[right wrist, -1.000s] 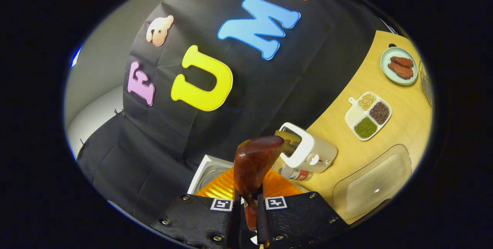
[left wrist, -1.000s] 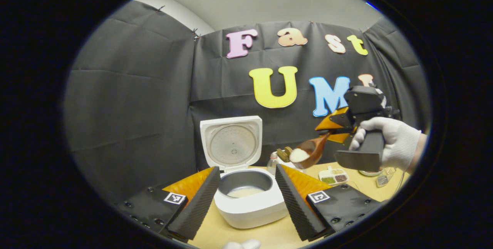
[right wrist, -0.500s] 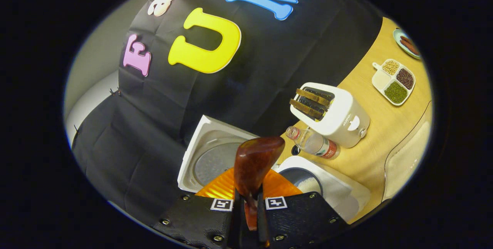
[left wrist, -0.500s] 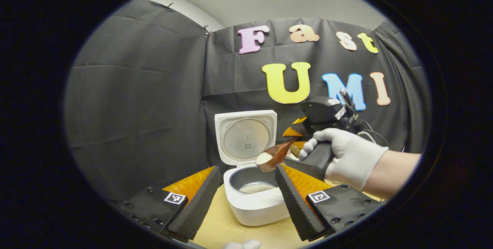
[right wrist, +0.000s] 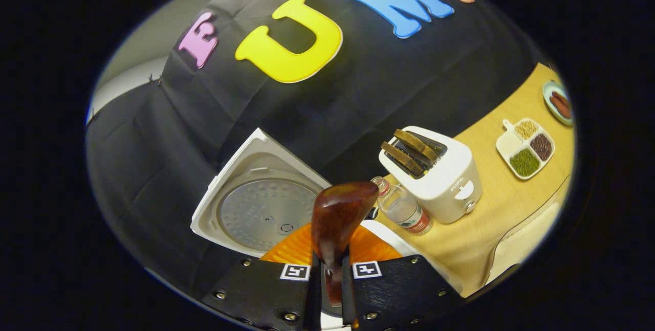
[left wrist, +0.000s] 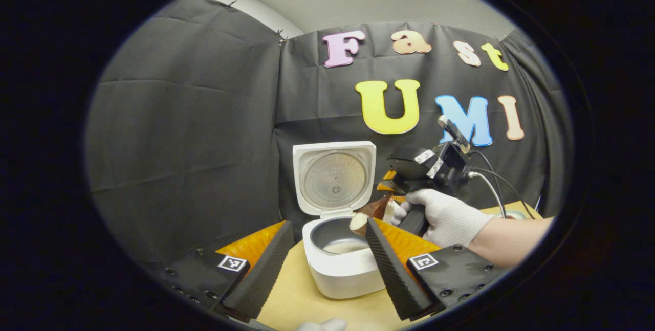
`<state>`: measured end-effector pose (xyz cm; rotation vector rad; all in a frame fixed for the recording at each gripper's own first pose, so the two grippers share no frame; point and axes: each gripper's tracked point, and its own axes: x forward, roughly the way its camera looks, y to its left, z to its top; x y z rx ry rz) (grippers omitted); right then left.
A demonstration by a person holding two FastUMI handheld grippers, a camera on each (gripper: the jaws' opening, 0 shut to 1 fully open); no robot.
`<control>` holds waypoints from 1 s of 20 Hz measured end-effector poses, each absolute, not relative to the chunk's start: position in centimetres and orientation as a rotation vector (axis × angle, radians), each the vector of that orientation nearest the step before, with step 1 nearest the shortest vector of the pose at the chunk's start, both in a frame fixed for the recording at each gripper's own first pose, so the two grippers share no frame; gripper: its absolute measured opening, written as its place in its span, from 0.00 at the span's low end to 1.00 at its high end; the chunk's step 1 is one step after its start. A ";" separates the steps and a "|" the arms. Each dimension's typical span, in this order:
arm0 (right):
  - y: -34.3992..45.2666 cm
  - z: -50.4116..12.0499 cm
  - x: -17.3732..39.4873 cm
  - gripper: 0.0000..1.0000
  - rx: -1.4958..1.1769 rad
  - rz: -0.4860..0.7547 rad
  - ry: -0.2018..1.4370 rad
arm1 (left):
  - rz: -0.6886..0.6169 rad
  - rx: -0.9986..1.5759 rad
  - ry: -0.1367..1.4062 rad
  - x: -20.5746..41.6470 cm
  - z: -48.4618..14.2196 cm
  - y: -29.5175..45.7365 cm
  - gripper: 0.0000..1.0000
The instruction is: Close the left gripper, press the button to open the rice cooker; take a wooden spoon from the chopstick holder with the right hand, scoop a spoonful of rice and pour it into the rice cooker, then put the wooden spoon back into the chopstick holder.
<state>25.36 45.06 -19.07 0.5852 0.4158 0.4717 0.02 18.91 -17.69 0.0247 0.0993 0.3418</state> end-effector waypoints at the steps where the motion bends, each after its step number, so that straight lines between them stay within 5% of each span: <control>1: 45.0 -19.4 25.3 0.16 0.533 0.470 0.398 | 0.343 0.030 0.097 0.0 -17.7 19.0 0.99; 20: 49.9 -17.1 21.4 0.16 -0.363 0.598 -0.057 | 0.343 0.026 0.095 -0.7 -18.1 18.6 0.99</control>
